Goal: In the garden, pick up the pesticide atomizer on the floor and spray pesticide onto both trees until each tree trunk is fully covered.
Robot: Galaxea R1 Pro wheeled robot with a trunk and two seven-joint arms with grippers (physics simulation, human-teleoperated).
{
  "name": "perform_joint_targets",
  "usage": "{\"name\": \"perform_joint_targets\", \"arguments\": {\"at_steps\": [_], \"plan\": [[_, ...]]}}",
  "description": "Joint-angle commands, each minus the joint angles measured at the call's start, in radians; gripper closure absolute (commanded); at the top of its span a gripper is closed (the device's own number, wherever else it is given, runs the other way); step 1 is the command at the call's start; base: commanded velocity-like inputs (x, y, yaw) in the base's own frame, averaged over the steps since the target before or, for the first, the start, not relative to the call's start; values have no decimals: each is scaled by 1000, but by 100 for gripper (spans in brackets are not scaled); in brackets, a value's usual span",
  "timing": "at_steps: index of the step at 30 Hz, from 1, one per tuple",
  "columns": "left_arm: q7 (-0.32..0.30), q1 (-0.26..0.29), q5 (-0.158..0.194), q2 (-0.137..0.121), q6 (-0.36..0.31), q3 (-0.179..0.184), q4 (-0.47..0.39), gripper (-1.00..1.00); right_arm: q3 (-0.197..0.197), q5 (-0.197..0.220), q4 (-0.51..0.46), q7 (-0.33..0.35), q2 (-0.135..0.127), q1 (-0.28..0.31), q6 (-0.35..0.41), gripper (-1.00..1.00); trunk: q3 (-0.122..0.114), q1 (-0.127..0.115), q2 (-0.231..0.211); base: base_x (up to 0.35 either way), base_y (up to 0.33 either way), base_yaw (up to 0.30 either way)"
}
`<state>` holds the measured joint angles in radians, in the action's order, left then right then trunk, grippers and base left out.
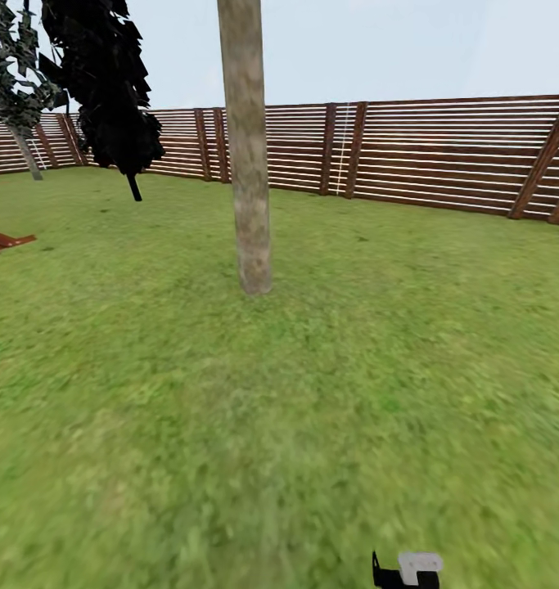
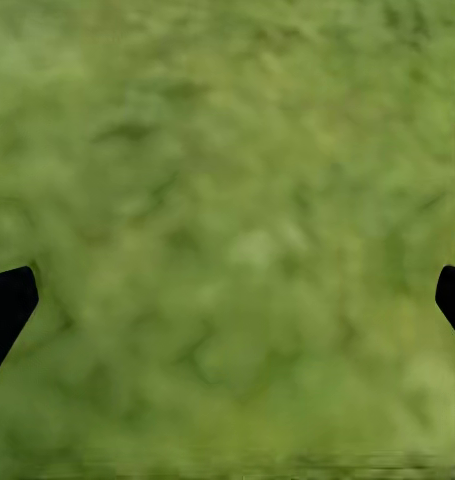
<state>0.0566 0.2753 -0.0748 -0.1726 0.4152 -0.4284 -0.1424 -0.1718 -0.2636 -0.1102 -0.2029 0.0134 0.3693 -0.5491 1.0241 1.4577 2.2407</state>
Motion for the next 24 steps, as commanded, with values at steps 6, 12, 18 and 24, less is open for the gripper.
{"name": "perform_joint_targets", "arguments": {"at_steps": [6, 12, 18, 24], "plan": [[6, 1, -8, -1, 4, 0, 1, 100, -7, -10, 83, -7, -2, -16, 7, -100, 1, 0, 0, 338, 0, 0], [5, 1, -8, -1, 4, 0, 1, 100, -8, -10, 84, -7, -1, -20, 8, -100, 1, 0, 0, 338, 0, 0], [5, 1, -8, -1, 4, 0, 1, 100, -8, -10, 84, -7, -1, -20, 8, -100, 1, 0, 0, 338, 0, 0], [5, 0, -8, -1, 4, 0, 1, 100, -8, -10, 84, -7, -1, -20, 8, -100, 1, 0, 0, 338, 0, 0]]}}
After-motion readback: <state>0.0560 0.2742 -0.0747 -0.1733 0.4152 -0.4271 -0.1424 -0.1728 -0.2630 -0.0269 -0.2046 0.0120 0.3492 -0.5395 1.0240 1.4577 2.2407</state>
